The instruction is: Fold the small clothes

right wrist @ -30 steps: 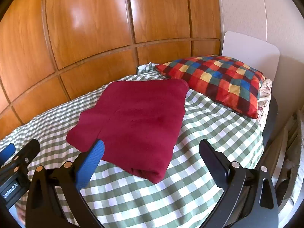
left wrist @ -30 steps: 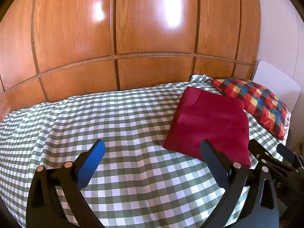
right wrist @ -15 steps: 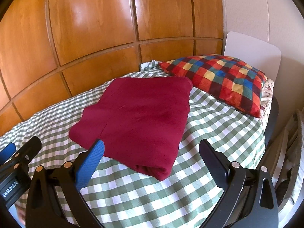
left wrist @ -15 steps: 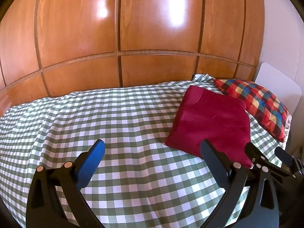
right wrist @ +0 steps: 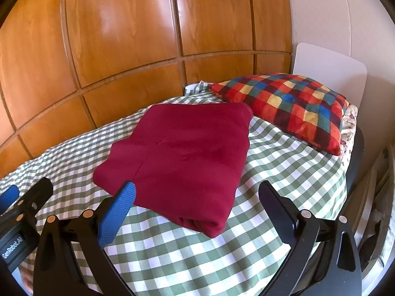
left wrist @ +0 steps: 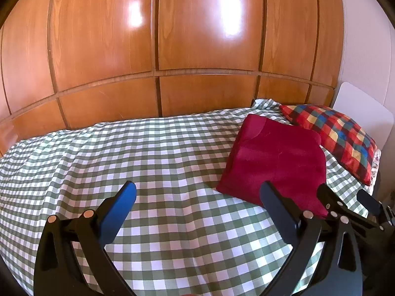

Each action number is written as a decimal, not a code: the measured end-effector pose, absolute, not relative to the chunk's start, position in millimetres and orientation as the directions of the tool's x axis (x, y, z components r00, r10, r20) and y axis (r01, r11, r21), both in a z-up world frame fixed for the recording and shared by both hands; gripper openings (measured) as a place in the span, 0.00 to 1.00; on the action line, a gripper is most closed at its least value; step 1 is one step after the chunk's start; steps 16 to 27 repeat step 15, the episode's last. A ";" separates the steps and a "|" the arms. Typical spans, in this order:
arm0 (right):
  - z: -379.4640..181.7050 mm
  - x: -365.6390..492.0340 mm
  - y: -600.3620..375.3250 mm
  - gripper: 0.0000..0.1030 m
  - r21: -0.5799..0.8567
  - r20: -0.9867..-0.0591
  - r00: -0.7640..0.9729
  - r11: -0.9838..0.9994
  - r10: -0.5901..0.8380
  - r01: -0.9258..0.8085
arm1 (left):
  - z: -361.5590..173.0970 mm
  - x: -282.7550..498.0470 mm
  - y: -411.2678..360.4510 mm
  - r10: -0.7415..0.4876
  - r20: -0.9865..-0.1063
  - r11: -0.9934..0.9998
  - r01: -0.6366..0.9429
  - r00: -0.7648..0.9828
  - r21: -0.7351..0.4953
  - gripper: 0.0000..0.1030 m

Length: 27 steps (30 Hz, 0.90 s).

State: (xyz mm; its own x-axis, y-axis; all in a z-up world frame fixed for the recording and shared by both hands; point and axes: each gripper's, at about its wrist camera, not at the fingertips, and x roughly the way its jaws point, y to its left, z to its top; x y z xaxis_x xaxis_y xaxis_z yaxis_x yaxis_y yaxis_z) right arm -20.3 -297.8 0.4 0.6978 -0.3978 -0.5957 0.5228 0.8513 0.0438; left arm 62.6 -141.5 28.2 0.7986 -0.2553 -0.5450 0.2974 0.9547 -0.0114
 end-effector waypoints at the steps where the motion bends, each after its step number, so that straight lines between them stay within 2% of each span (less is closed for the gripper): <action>1: 0.0 -20.4 -297.9 0.96 0.045 -0.598 0.697 0.851 -0.396 0.523 | 28.5 62.8 -141.3 -0.258 -0.545 0.954 0.299 0.798 -0.014 0.97; 27: 4.2 -19.1 -303.3 0.96 0.041 -0.590 0.691 0.839 -0.419 0.543 | 24.3 62.4 -139.8 -0.242 -0.554 0.957 0.289 0.797 -0.002 0.97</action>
